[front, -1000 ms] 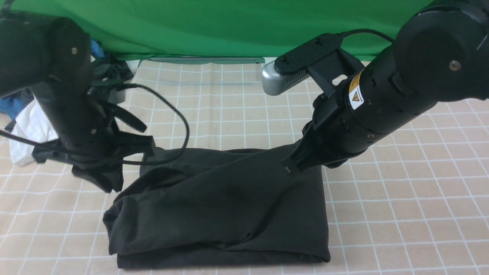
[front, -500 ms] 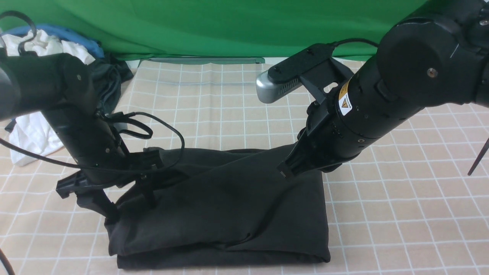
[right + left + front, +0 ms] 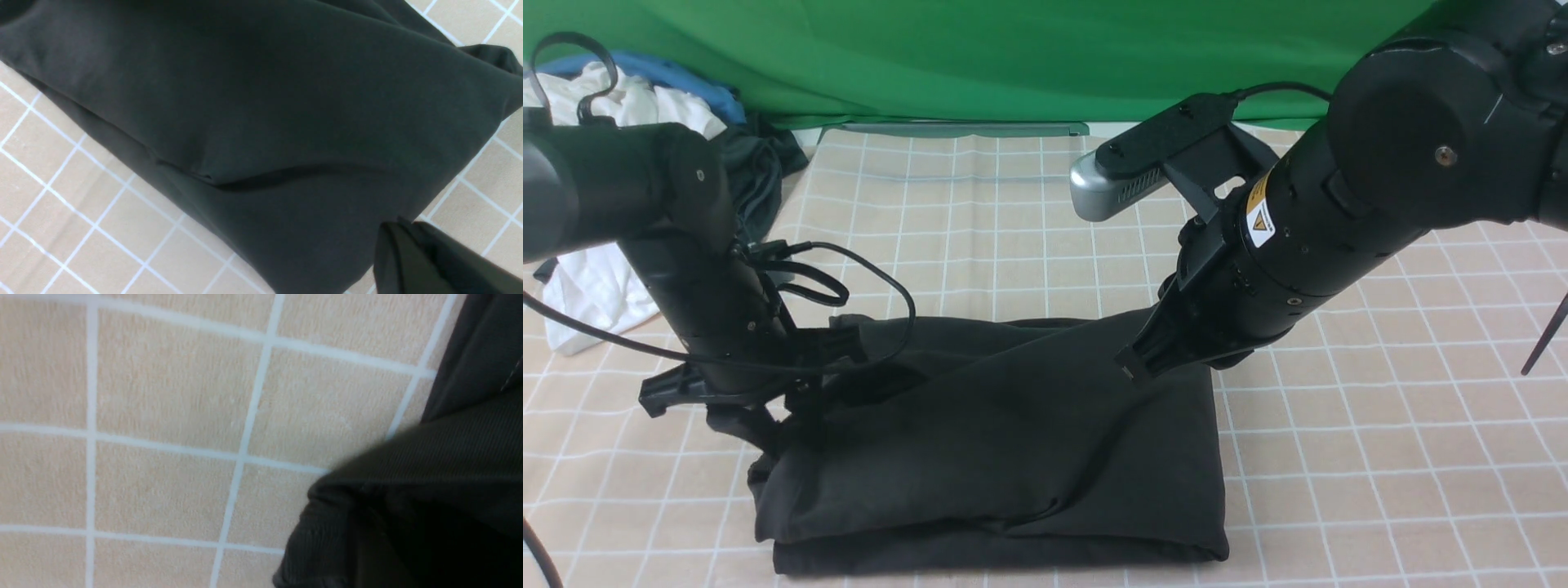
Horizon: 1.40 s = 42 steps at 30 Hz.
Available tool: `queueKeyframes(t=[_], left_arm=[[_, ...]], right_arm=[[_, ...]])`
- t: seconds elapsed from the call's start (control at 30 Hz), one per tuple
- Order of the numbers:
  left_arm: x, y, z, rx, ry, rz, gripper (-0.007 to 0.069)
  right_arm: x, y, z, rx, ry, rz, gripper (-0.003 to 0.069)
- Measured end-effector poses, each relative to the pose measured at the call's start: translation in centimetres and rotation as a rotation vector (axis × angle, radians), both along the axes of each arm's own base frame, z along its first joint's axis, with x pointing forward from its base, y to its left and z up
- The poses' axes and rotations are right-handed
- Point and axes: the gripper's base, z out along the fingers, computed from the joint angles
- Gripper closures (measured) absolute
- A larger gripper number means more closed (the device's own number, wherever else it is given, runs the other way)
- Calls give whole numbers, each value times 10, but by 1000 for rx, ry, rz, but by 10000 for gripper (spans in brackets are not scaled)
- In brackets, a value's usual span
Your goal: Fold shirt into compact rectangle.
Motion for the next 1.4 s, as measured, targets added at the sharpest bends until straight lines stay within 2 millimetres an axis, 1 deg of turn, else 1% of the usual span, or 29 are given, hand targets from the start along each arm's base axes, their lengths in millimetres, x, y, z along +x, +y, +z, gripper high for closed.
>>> queueKeyframes(t=[0.03, 0.07, 0.1, 0.13, 0.37, 0.47, 0.53, 0.67, 0.83, 0.93, 1.07, 1.13, 1.2, 1.27, 1.3, 1.37, 1.4], left_arm=[[1, 0, 2, 2, -18, -16, 538], [1, 0, 4, 1, -34, -23, 568], [2, 0, 6, 0, -53, -32, 581], [1, 0, 9, 0, -69, -34, 586], [-1, 5, 51, 24, -287, -51, 591], [0, 5, 55, 30, -326, -53, 591], [0, 5, 54, 31, -326, -54, 591], [-3, 7, 42, 38, -348, -52, 591], [-11, 9, 13, 45, -430, -39, 591], [-13, 10, 2, 53, -464, -40, 590], [-12, 11, 2, 67, -487, -51, 579], [-10, 12, 5, 75, -487, -55, 557], [-5, 12, 13, 80, -487, -50, 501], [1, 12, 25, 84, -478, -41, 419], [3, 11, 29, 84, -473, -37, 393], [6, 11, 45, 85, -453, -33, 297], [8, 11, 58, 85, -453, -32, 246]], right_arm=[[0, 0, 0, 0, 0, 0, 635], [0, 0, 0, 0, 0, 0, 635], [0, 0, 0, 0, 0, 0, 635], [0, 0, 0, 0, 0, 0, 635], [0, 0, 0, 0, 0, 0, 635], [0, 0, 0, 0, 0, 0, 635], [0, 0, 0, 0, 0, 0, 635], [0, 0, 0, 1, 0, -1, 635], [0, 0, 0, 1, 1, -2, 635], [0, 0, 0, 2, 1, -4, 635], [0, 0, 0, 2, 2, -4, 635], [0, 0, 0, 2, 2, -4, 635], [0, 0, 0, 2, 3, -4, 635], [0, 0, 0, -1, 6, -4, 635], [-1, 0, 0, -3, 8, -4, 635], [-1, -1, -1, -15, 17, 0, 635], [-3, -2, -1, -28, 29, 5, 635]])
